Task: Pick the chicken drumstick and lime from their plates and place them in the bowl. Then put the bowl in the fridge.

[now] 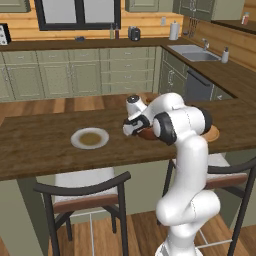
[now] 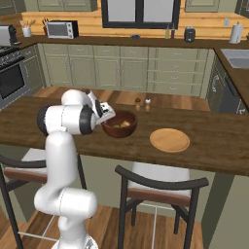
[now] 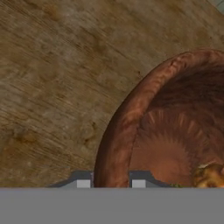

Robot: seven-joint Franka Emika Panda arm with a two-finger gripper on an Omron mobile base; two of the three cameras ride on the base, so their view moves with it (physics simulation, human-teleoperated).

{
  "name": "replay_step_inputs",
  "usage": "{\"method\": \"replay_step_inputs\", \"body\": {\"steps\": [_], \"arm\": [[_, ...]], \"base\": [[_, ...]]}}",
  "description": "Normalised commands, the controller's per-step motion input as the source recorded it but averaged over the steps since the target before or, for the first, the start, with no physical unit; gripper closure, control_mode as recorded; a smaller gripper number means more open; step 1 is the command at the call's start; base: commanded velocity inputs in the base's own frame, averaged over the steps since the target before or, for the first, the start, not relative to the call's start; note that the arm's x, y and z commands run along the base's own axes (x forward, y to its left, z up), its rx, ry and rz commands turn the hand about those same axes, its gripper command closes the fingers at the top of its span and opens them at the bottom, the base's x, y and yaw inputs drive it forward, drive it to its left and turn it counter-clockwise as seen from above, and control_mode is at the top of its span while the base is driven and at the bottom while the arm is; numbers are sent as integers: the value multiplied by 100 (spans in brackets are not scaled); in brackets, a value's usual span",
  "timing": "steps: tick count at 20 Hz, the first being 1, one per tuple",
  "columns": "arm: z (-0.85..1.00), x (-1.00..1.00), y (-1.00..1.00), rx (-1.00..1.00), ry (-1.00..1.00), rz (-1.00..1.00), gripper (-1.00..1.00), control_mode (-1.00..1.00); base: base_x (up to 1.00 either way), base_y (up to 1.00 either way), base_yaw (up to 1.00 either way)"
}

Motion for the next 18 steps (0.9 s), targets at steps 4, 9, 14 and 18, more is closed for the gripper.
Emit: {"method": "replay_step_inputs", "body": {"steps": [4,9,14,18], "arm": [[77,-83,0,0,-10,17,100,-100],[95,-84,4,-2,-5,40,100,-100],[100,-94,0,1,8,38,100,-100],[95,-100,0,0,20,34,100,-100]], "base": [[0,0,0],[0,0,0],[0,0,0],[0,0,0]]}}
